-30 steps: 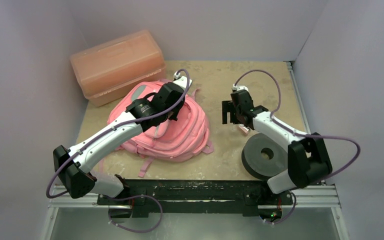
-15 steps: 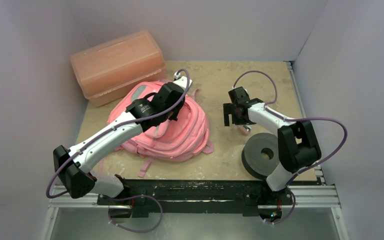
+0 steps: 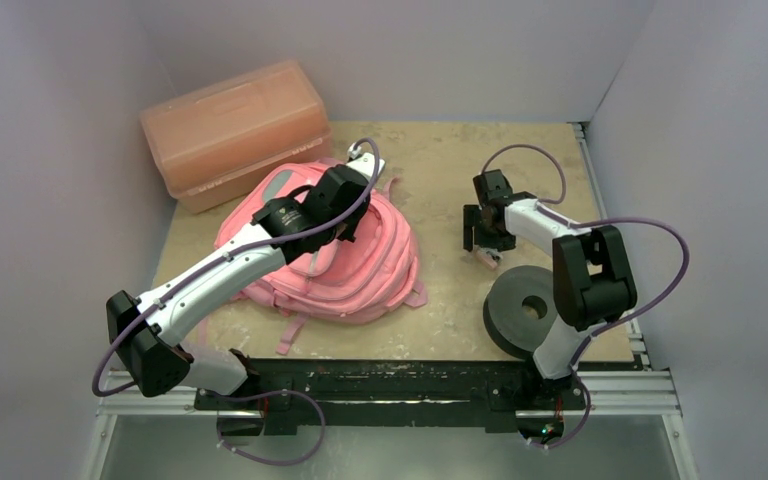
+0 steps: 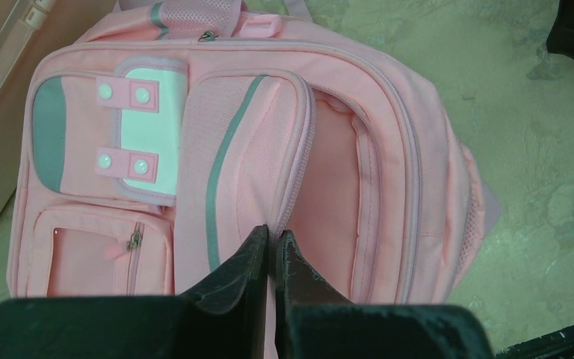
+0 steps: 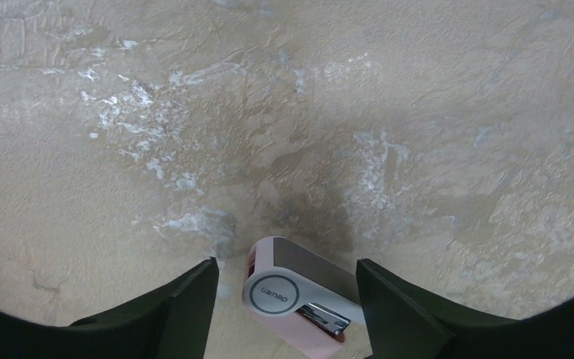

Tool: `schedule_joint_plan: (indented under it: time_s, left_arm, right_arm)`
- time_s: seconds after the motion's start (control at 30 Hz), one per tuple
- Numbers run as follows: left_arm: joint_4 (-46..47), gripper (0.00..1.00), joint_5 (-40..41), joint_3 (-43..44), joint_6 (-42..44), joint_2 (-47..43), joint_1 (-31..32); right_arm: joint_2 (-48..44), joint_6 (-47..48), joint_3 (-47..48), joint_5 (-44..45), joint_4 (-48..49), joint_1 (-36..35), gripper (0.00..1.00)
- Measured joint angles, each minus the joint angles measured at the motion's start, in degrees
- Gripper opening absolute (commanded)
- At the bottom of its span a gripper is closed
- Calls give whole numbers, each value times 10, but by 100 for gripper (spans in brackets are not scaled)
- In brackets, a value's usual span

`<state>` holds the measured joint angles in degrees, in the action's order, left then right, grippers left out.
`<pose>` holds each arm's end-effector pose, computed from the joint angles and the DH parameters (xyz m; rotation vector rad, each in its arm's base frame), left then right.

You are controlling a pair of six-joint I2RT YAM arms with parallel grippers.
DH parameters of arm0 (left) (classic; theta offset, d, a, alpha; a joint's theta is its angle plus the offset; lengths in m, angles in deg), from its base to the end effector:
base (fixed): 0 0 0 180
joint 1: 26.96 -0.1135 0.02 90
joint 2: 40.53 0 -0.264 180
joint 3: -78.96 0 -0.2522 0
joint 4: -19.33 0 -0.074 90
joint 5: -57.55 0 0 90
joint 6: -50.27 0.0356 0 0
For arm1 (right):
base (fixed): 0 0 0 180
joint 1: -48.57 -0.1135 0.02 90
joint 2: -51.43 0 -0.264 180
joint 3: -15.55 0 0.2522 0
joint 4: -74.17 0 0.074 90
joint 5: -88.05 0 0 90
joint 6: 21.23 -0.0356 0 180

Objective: Pack the student bag
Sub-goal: Pick up the stationery from the center of the board, then place the stationery in the student bag.

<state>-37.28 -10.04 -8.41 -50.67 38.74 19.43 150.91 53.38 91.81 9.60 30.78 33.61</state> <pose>0.2127 -0.2036 0.3579 0.5014 2.2015 -0.0754 0.3288 0.0805 0.1745 0.0665 2.6937 -0.1170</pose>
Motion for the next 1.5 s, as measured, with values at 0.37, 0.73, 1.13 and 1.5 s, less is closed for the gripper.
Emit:
schedule_joint_plan:
  time_s: [0.37,0.73,1.13,1.5]
  left_arm:
    - [-1,0,-2,0,0,0,2]
    - [-1,0,-2,0,0,1,2]
    - [0,0,3,0,0,3,3]
    - [1,0,9,0,-1,2,3]
  right_arm:
    - [7,0,0,-2,-13,0,66]
    - [6,2,0,-6,-10,0,26]
    - [-87,-22,-10,-133,70,-1,22]
    - [-171,-295,-96,-407,376,-128,28]
